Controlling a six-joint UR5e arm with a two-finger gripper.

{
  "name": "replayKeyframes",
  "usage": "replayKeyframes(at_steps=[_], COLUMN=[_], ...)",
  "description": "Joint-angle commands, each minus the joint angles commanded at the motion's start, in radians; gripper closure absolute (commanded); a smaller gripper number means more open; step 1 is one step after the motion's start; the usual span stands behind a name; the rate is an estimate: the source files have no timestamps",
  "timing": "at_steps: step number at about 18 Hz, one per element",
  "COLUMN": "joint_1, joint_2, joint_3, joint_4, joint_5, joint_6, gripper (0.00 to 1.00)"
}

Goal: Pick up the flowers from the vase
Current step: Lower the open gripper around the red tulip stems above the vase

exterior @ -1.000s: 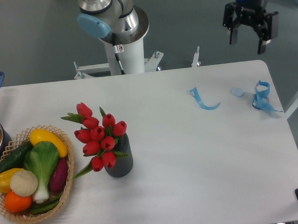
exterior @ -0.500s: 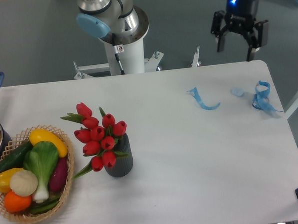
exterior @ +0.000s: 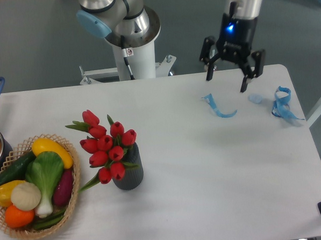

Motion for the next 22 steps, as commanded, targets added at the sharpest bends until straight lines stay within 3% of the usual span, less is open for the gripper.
replayKeyframes(at_steps=[6, 12, 15, 22], joint_1=[-0.117, -0.143, -0.169, -0.235], joint_2=[-0.054, -0.058, -0.057, -0.077], joint_3=[0.005, -0.064, -0.106, -0.107], joint_4=[0.015, 0.019, 0.02, 0.026], joint_5=[-0.012, -0.26, -0.284, -0.318], joint_6=[-0.039, -0.063, -0.059, -0.063], gripper=[0.0, 0.0, 0.0, 0.0])
